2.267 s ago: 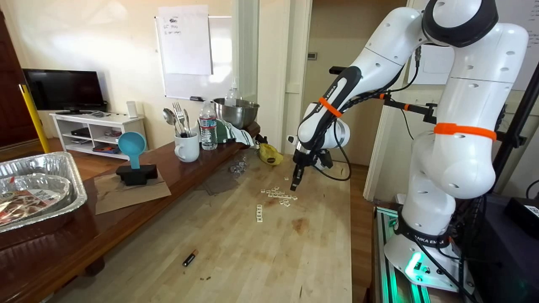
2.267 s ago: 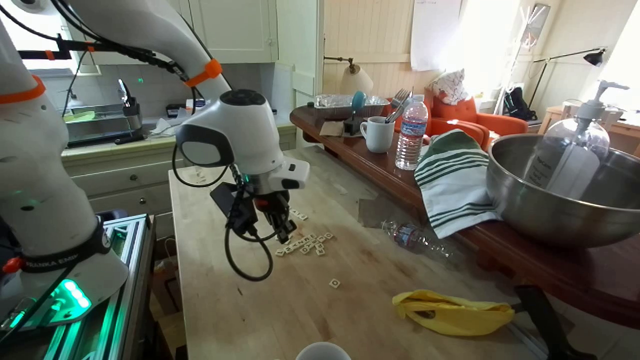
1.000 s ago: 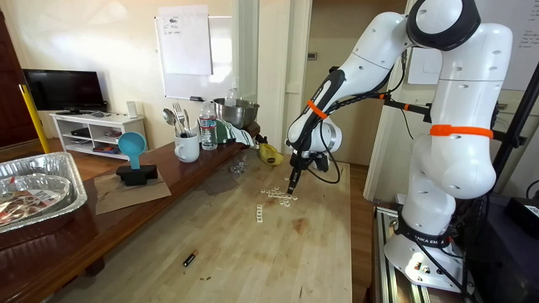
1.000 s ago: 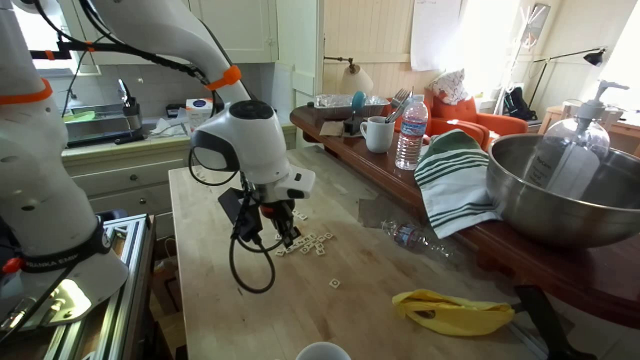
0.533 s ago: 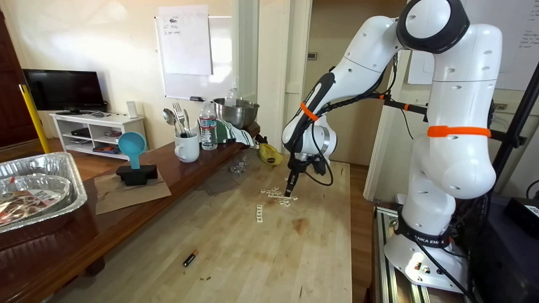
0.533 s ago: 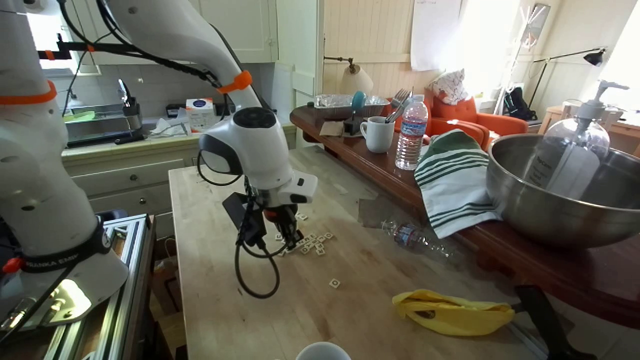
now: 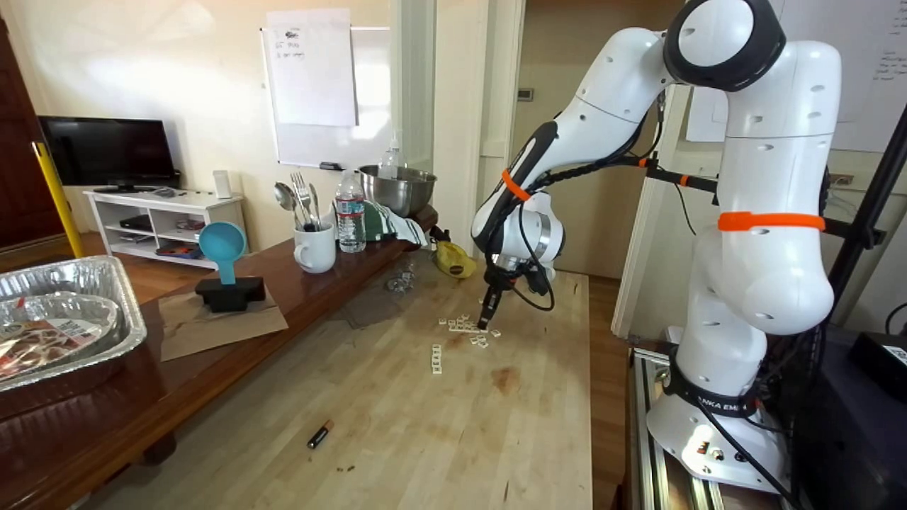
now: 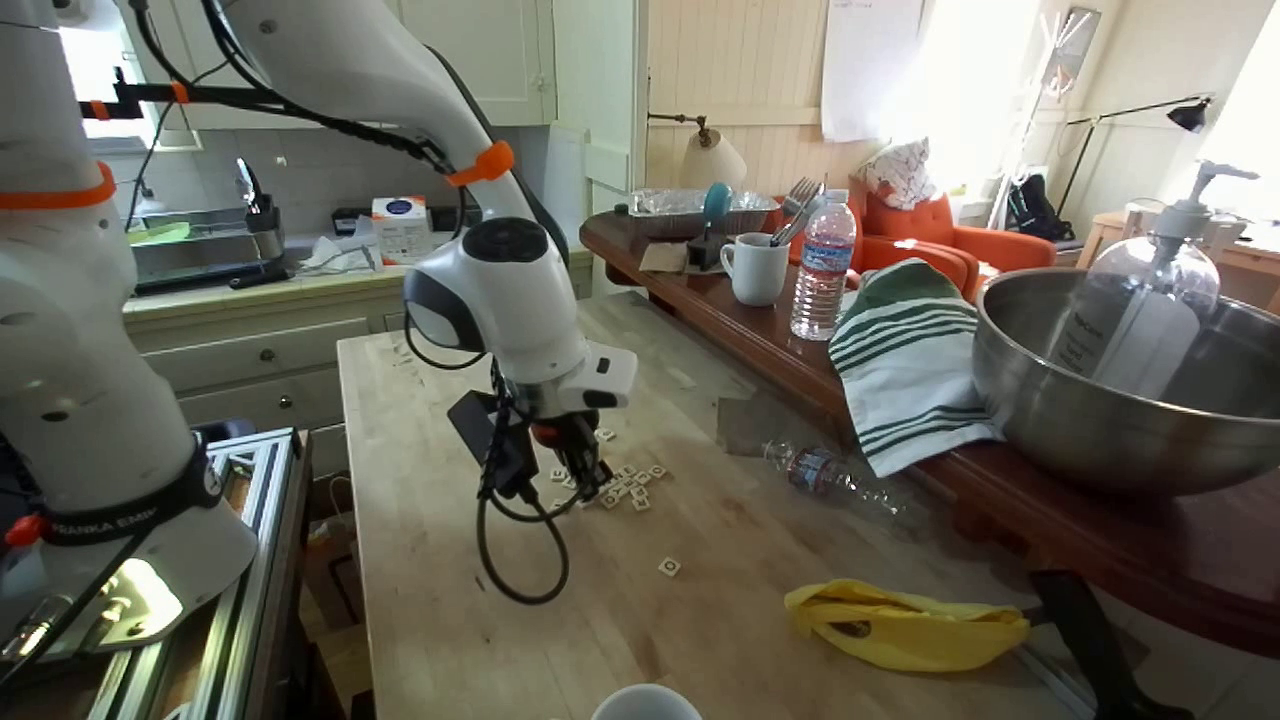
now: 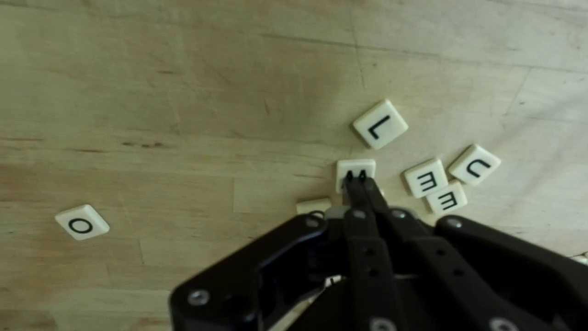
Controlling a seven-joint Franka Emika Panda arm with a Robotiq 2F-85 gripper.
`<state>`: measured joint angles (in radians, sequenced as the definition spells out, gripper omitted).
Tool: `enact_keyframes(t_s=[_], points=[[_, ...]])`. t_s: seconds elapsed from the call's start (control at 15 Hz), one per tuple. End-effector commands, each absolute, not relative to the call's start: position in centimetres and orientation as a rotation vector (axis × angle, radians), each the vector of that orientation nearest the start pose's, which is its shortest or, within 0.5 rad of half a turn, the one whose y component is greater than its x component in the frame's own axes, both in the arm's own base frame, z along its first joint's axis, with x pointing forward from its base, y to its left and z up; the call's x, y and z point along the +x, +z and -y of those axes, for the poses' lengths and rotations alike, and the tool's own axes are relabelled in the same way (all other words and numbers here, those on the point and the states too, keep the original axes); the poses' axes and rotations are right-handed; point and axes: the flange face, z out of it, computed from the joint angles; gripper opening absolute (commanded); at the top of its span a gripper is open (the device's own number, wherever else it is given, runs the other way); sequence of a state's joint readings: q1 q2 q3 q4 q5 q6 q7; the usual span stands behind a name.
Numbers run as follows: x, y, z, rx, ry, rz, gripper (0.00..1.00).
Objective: Add one more block to the straight row
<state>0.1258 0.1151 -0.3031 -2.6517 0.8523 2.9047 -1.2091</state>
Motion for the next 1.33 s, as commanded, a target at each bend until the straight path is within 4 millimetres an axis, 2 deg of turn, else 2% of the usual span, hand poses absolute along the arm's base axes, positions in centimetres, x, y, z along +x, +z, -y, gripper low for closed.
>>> enact_keyframes(t_s=[0.0,0.33,0.53,0.8,1.07,1.13,1.27], points=[[38.4,19.5,13.3,-3.039,-0.342,0.371,0.00],[36.9,19.3,14.7,-3.034,-0.343,0.404,0.00],[35.6,18.8,15.0,-3.009,-0.305,0.500,0.00],[34.0,18.6,14.9,-2.970,-0.277,0.650,0.00],[32.7,18.7,14.3,-2.948,-0.286,0.693,0.00],[34.3,18.1,15.0,-2.947,-0.286,0.691,0.00],[34.2,17.9,14.8,-2.940,-0.288,0.686,0.00]])
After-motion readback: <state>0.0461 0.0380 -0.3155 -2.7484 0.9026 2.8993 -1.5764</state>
